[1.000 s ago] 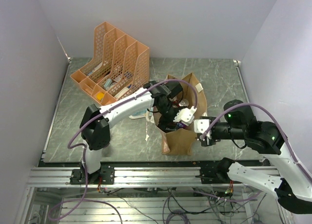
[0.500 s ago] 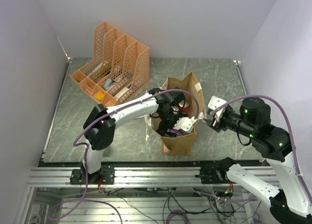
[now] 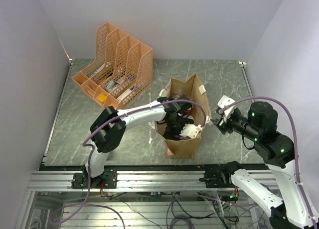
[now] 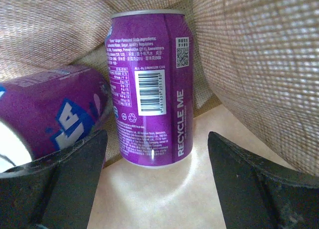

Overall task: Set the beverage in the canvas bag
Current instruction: Pick up the drink from the canvas bag.

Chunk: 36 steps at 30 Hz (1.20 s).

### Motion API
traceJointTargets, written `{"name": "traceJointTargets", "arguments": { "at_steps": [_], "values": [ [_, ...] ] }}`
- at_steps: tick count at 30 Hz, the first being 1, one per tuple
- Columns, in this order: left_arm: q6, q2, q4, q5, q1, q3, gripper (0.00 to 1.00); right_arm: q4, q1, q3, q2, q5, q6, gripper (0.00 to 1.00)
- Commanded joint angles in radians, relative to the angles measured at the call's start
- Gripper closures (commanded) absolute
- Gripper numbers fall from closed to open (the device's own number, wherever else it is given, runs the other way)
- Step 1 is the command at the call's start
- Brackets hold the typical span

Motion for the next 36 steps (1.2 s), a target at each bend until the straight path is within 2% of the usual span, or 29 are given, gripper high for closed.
{"name": "traceJointTargets", "arguments": {
  "at_steps": [1,14,19,24,27,30,34,36],
  "values": [
    [0.011,0.051,-0.001,-0.039,-0.027,-0.022,0.08,0.038,-0.032,-0.012,-0.022,-0.026,0.020,0.49],
    [-0.031,0.121,0.106,-0.061,-0.050,-0.081,0.09,0.033,-0.106,-0.024,-0.043,-0.061,0.031,0.50],
    [-0.053,0.135,0.137,-0.067,-0.056,-0.104,0.16,0.031,-0.124,-0.032,-0.051,-0.071,0.033,0.50],
    [-0.083,0.115,0.126,-0.064,-0.055,-0.083,0.38,0.035,-0.134,-0.029,-0.045,-0.079,0.035,0.50],
    [-0.092,0.081,0.103,-0.054,-0.054,-0.067,0.59,0.035,-0.134,-0.026,-0.040,-0.078,0.030,0.50],
    [-0.093,0.041,0.075,-0.042,-0.054,-0.039,0.76,0.034,-0.134,-0.019,-0.033,-0.077,0.027,0.50],
    [-0.089,0.015,0.005,-0.033,-0.054,0.034,0.92,0.035,-0.135,-0.013,-0.027,-0.078,0.027,0.50],
    [-0.091,0.007,-0.031,-0.032,-0.055,0.072,0.93,0.034,-0.134,-0.013,-0.025,-0.076,0.025,0.51]
  ]
}}
